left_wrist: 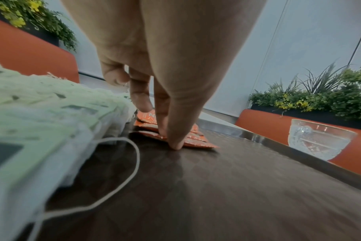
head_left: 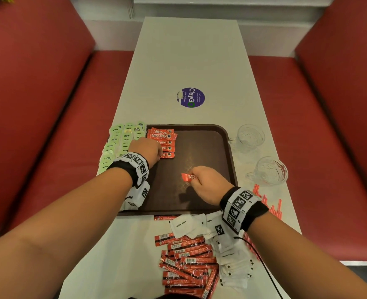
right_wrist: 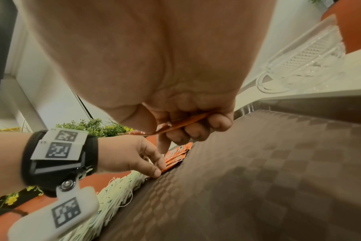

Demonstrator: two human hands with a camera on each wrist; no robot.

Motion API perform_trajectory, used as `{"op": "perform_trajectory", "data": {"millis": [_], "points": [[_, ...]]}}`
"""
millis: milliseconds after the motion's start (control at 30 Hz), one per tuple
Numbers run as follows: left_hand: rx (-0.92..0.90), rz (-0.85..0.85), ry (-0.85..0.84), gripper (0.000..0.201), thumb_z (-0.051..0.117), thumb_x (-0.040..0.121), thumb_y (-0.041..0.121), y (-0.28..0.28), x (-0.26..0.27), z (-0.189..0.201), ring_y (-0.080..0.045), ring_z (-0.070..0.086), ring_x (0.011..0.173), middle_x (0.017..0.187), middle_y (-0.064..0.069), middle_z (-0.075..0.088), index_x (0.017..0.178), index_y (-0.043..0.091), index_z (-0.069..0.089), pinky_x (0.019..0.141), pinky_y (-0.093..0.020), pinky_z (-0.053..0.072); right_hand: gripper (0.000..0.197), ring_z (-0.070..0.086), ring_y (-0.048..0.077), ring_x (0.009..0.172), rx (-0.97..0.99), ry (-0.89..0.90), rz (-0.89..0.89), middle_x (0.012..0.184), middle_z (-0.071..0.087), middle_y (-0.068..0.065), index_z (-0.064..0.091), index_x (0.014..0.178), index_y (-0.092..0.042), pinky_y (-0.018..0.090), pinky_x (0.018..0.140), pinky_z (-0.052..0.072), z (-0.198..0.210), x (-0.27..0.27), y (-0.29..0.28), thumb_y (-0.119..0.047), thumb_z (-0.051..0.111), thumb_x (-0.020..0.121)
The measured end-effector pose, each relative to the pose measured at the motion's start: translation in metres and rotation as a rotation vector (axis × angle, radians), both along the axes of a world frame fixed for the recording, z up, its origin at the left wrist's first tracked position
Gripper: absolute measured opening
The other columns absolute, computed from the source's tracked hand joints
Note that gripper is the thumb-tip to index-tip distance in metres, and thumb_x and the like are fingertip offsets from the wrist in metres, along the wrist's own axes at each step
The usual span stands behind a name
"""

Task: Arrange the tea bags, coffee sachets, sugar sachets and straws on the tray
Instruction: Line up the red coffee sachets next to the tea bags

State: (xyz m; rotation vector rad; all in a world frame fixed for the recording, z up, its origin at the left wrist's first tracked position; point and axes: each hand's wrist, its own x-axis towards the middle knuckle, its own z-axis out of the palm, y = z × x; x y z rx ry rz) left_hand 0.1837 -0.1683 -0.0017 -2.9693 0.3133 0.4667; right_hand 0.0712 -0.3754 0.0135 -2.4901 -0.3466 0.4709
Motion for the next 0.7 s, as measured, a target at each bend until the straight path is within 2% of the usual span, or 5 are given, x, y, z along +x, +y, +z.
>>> {"op": "perform_trajectory", "data": {"millis": [133, 267, 367, 467, 700], "points": [[-0.001, -0.005, 0.005, 0.012, 0.064, 0.092, 0.036, -0.003, 0.005, 0.002, -0.023, 0.06, 0.11, 0.112, 0.003, 0.068, 0.102, 0.038, 0.07, 0.094, -0.038, 0.044, 0.015, 0.054, 0.014, 0.083, 0.001, -0.021, -0.028, 0.092, 0.056, -0.004, 0.062, 0.105, -0.015, 0.03, 0.078, 0.046, 0.002, 0.002, -0.001, -0.018, 0.05, 0.097], [-0.034, -0.032, -0.052, 0.015, 0.062, 0.093, 0.041, -0.004, 0.004, 0.005, -0.022, 0.059, 0.108, 0.109, 0.002, 0.069, 0.103, 0.036, 0.071, 0.093, -0.038, 0.046, 0.019, 0.053, 0.012, 0.088, 0.028, -0.032, -0.03, 0.098, 0.055, -0.006, 0.062, 0.114, -0.016, 0.023, 0.08, 0.041, 0.0, 0.003, -0.002, -0.015, 0.054, 0.097], [-0.28, -0.084, -0.114, 0.026, 0.056, 0.094, 0.048, -0.009, -0.007, 0.013, -0.018, 0.061, 0.097, 0.099, 0.005, 0.071, 0.102, 0.031, 0.074, 0.084, -0.034, 0.049, 0.022, 0.057, 0.013, 0.094, 0.05, -0.021, -0.039, 0.105, 0.06, -0.004, 0.06, 0.117, -0.018, 0.024, 0.085, 0.044, -0.002, 0.004, -0.001, -0.012, 0.055, 0.096], [-0.577, -0.205, 0.063, 0.033, 0.056, 0.093, 0.053, -0.015, -0.025, 0.027, -0.01, 0.061, 0.085, 0.091, 0.009, 0.07, 0.098, 0.027, 0.076, 0.076, -0.03, 0.048, 0.023, 0.061, 0.016, 0.093, 0.083, -0.015, -0.059, 0.105, 0.063, 0.0, 0.052, 0.119, -0.02, 0.03, 0.084, 0.05, -0.002, 0.005, -0.001, -0.012, 0.055, 0.097], [-0.514, -0.313, 0.098, 0.006, 0.071, 0.087, 0.035, -0.005, -0.046, 0.028, -0.001, 0.058, 0.072, 0.074, 0.015, 0.066, 0.089, 0.032, 0.076, 0.069, -0.025, 0.043, 0.019, 0.062, 0.015, 0.084, 0.075, -0.046, -0.073, 0.097, 0.065, -0.001, 0.051, 0.112, -0.022, 0.032, 0.079, 0.052, 0.001, 0.008, 0.0, -0.015, 0.059, 0.097]]}}
